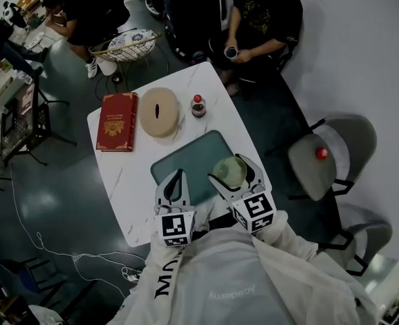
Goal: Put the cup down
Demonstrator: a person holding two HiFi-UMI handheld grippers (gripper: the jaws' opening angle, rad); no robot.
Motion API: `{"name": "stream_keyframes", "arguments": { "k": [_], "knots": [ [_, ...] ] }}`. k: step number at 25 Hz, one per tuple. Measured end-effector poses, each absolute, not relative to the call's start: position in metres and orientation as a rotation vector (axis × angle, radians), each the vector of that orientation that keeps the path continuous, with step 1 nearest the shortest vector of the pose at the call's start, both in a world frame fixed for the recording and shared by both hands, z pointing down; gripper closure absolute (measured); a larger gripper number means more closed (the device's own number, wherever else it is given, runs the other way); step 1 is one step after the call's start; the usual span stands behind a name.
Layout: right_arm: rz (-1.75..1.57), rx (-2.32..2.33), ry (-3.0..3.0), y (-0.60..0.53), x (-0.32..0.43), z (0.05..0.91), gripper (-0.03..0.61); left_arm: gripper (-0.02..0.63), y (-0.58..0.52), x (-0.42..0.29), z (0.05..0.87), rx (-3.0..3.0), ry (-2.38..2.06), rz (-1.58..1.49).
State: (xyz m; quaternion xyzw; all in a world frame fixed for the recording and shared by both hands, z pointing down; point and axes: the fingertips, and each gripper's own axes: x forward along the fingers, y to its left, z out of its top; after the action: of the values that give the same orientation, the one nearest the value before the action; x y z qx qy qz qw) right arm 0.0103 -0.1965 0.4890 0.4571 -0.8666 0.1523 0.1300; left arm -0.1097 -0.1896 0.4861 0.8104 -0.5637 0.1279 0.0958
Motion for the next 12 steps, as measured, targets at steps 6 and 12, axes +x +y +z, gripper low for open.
{"name": "stream_keyframes", "arguments": {
  "k": [6,12],
  "knots": [
    [0.409,1.264,-2.527,-0.222,0.007,0.504,0.186,0.601,-0.202,-0.115,0.495,2.343,-1.713,0.422],
    [0.433,1.19,-2.53,-0.241,0.003,0.521,0.186,0.601,-0.209,-0.12,0.503,2.273,-1.755,0.456]
  ]
}}
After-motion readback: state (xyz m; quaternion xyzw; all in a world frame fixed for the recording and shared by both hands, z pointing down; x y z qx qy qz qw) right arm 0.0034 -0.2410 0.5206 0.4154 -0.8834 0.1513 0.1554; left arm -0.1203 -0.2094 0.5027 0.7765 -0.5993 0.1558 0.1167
